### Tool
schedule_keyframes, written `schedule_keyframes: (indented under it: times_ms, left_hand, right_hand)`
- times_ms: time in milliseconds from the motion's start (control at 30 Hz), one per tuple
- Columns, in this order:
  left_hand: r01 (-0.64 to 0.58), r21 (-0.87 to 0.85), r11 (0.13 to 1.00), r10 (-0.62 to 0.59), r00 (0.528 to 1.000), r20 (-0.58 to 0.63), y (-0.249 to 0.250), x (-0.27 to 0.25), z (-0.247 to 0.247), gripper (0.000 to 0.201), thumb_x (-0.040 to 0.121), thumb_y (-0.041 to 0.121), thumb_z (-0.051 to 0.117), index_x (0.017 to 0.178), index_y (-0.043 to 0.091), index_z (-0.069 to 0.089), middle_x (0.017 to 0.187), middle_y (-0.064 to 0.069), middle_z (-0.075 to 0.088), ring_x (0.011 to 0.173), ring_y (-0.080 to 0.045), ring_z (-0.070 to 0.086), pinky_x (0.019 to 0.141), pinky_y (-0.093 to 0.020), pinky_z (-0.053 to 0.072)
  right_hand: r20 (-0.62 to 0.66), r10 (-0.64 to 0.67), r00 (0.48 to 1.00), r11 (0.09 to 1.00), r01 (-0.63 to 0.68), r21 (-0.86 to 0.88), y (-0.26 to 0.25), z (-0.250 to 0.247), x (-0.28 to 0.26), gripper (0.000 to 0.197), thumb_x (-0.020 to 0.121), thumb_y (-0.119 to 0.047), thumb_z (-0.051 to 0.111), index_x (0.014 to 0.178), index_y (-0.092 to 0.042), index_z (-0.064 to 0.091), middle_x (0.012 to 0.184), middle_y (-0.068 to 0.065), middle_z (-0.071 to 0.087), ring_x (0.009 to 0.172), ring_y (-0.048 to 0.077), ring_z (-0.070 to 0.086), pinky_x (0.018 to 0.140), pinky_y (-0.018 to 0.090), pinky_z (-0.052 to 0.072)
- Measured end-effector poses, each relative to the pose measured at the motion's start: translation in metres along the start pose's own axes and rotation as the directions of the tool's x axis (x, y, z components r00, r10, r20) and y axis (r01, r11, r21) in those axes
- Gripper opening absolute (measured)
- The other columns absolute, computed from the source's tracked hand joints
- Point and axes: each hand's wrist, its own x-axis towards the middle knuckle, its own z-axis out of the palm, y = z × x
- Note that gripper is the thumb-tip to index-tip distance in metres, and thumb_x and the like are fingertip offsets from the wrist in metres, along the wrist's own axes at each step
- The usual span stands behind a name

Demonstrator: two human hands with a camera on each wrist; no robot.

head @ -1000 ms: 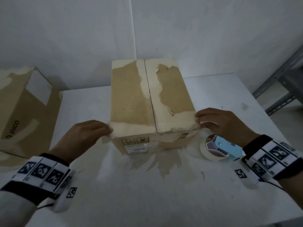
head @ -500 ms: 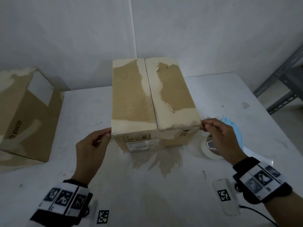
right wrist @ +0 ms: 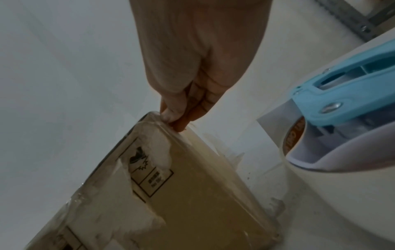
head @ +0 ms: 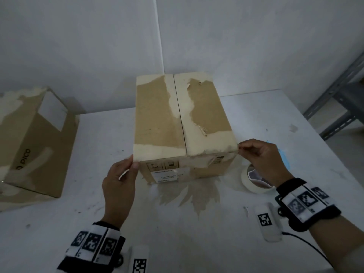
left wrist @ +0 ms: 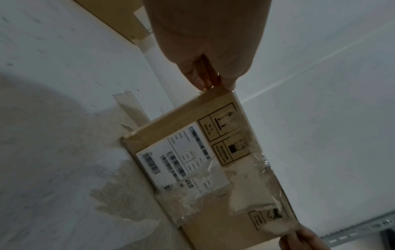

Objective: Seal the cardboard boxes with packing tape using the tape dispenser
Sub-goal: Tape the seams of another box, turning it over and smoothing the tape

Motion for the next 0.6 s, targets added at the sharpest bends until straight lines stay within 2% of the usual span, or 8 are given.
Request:
schedule_keyframes:
  times_ms: [133,200,267,333,367,433,500,600]
  left_hand:
    - [0.057,-0.046,0.997,-0.057,0.998,-0.006,0.001,0.007,-0.001,0.029,0.089,0.015,0.056,0.117,0.009,0.062,0.109,0.000,0.060,0.101,-0.013,0.056,0.079,-0.011,0.043]
    - [0.087,-0.061,0.994,-0.087,0.996,0.000,-0.001,0.015,-0.004,0.024,0.090,0.020,0.057,0.113,0.016,0.063,0.110,-0.002,0.061,0.103,-0.021,0.059,0.089,-0.029,0.048]
    - [0.127,-0.097,0.987,-0.128,0.992,0.001,-0.003,0.023,-0.007,0.017,0.090,0.024,0.057,0.105,0.025,0.064,0.111,-0.004,0.062,0.106,-0.027,0.060,0.094,-0.042,0.048]
    - [0.168,-0.148,0.975,-0.171,0.985,-0.008,-0.003,0.030,-0.009,0.016,0.091,0.024,0.056,0.104,0.023,0.064,0.110,-0.006,0.063,0.104,-0.028,0.060,0.093,-0.041,0.048]
    - [0.176,-0.151,0.973,-0.180,0.984,-0.014,-0.003,0.033,-0.009,0.019,0.092,0.022,0.054,0.108,0.019,0.064,0.107,-0.006,0.063,0.102,-0.026,0.060,0.091,-0.037,0.047]
    - [0.170,-0.121,0.978,-0.175,0.984,-0.028,0.000,0.036,-0.009,0.025,0.093,0.021,0.051,0.113,0.011,0.064,0.105,-0.004,0.063,0.097,-0.018,0.057,0.085,-0.030,0.044]
    - [0.175,-0.132,0.976,-0.184,0.981,-0.063,0.001,0.040,-0.009,0.028,0.092,0.020,0.052,0.116,0.008,0.061,0.105,-0.004,0.062,0.096,-0.015,0.055,0.085,-0.027,0.042]
    - [0.202,-0.156,0.967,-0.218,0.972,-0.091,0.004,0.049,-0.011,0.041,0.089,0.027,0.057,0.127,0.011,0.050,0.107,-0.007,0.062,0.098,-0.014,0.055,0.090,-0.027,0.041]
  right_hand:
    - [0.028,-0.023,0.999,1.000,0.024,-0.008,-0.001,0.004,0.003,0.048,0.075,0.005,0.066,0.103,-0.033,0.055,0.091,-0.027,0.067,0.085,-0.010,0.060,0.078,0.007,0.047]
    - [0.124,-0.114,0.986,0.961,0.141,-0.237,-0.004,0.002,0.010,0.064,0.075,-0.011,0.070,0.126,-0.035,0.040,0.131,-0.024,0.045,0.111,-0.020,0.042,0.096,0.004,0.033]
    - [0.227,-0.250,0.941,0.824,0.330,-0.461,-0.005,0.002,0.016,0.072,0.075,-0.029,0.068,0.137,-0.028,0.032,0.147,-0.016,0.021,0.133,-0.010,0.021,0.111,0.014,0.019]
    - [0.328,-0.354,0.876,0.674,0.483,-0.560,-0.002,0.006,0.022,0.067,0.073,-0.040,0.062,0.134,-0.023,0.040,0.149,-0.011,0.021,0.138,0.013,0.020,0.112,0.035,0.022]
    - [0.357,-0.346,0.868,0.683,0.494,-0.538,-0.001,0.008,0.021,0.063,0.072,-0.037,0.063,0.131,-0.022,0.044,0.145,-0.010,0.027,0.135,0.014,0.022,0.111,0.037,0.024]
    - [0.354,-0.216,0.910,0.860,0.349,-0.373,-0.010,0.014,0.013,0.060,0.071,-0.018,0.071,0.126,-0.023,0.047,0.137,-0.012,0.036,0.129,-0.007,0.028,0.111,0.024,0.026]
    - [0.324,-0.196,0.925,0.920,0.288,-0.266,-0.013,0.020,0.005,0.058,0.067,-0.014,0.075,0.120,-0.022,0.052,0.131,-0.015,0.044,0.117,-0.020,0.037,0.103,0.009,0.031]
    - [0.347,-0.345,0.872,0.839,0.452,-0.303,-0.022,0.035,-0.007,0.047,0.069,-0.045,0.066,0.108,-0.020,0.062,0.118,-0.007,0.054,0.104,0.006,0.047,0.094,0.010,0.035]
